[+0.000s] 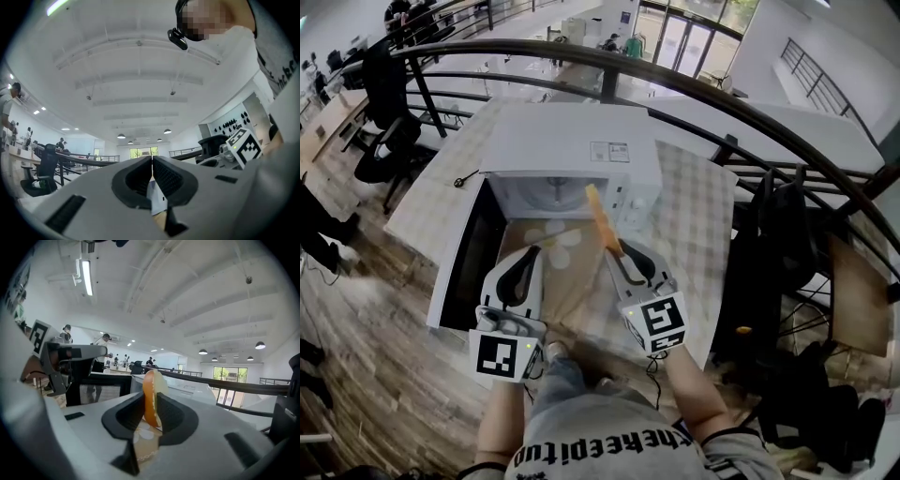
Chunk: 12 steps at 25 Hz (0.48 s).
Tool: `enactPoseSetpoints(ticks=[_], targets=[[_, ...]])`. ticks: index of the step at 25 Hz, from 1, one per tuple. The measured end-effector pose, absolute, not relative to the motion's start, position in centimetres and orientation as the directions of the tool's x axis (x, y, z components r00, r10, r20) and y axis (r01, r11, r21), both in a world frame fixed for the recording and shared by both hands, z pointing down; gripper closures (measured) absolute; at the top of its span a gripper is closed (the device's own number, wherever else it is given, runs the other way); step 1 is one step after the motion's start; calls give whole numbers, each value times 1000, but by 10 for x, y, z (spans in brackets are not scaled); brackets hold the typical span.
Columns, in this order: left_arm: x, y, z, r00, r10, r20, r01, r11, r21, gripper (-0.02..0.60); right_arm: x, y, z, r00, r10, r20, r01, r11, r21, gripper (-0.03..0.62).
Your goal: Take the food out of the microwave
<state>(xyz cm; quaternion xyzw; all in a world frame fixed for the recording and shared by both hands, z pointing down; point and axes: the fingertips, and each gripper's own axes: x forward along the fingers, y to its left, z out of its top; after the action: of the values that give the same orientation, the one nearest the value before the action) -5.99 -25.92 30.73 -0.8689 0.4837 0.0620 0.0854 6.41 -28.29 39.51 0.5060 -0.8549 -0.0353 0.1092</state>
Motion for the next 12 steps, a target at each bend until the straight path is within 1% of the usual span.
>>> enactPoseSetpoints(ticks=[12], targets=[[-50,-230,298,526,-827,-200,-850,-519,-88,571,85,-240,364,-442,-895,64,-882,447,152,508]])
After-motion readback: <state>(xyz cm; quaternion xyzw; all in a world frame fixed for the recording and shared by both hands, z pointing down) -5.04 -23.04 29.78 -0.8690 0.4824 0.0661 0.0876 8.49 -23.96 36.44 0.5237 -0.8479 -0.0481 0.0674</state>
